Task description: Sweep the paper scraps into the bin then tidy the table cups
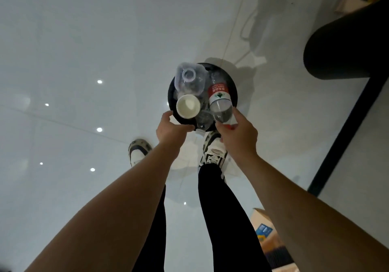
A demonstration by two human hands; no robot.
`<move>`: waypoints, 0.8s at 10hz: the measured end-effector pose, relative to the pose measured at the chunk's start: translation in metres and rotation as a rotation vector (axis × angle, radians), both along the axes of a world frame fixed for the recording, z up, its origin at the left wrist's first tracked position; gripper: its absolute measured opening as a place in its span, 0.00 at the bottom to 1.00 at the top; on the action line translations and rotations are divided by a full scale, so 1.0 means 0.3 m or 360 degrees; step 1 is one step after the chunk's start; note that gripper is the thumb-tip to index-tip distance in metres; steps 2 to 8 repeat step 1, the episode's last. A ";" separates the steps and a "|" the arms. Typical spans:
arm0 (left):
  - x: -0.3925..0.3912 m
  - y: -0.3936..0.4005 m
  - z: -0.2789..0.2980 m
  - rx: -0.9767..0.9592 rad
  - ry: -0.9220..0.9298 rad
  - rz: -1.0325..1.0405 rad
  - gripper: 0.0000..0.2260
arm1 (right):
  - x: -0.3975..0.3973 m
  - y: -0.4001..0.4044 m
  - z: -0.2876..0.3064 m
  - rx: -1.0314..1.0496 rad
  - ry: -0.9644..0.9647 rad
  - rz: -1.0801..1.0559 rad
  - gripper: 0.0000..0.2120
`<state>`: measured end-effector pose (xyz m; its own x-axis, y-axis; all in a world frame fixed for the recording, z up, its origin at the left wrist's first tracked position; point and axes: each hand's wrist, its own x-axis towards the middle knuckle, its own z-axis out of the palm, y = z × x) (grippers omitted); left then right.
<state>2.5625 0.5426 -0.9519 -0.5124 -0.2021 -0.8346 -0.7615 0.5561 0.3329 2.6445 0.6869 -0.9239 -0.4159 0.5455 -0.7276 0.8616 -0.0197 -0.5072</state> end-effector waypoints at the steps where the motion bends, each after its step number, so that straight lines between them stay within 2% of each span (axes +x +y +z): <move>1: -0.021 -0.026 0.050 -0.0036 0.0030 -0.0237 0.38 | -0.016 0.014 0.017 -0.0046 -0.0074 0.0162 0.37; 8: -0.021 -0.026 0.050 -0.0036 0.0030 -0.0237 0.38 | -0.016 0.014 0.017 -0.0046 -0.0074 0.0162 0.37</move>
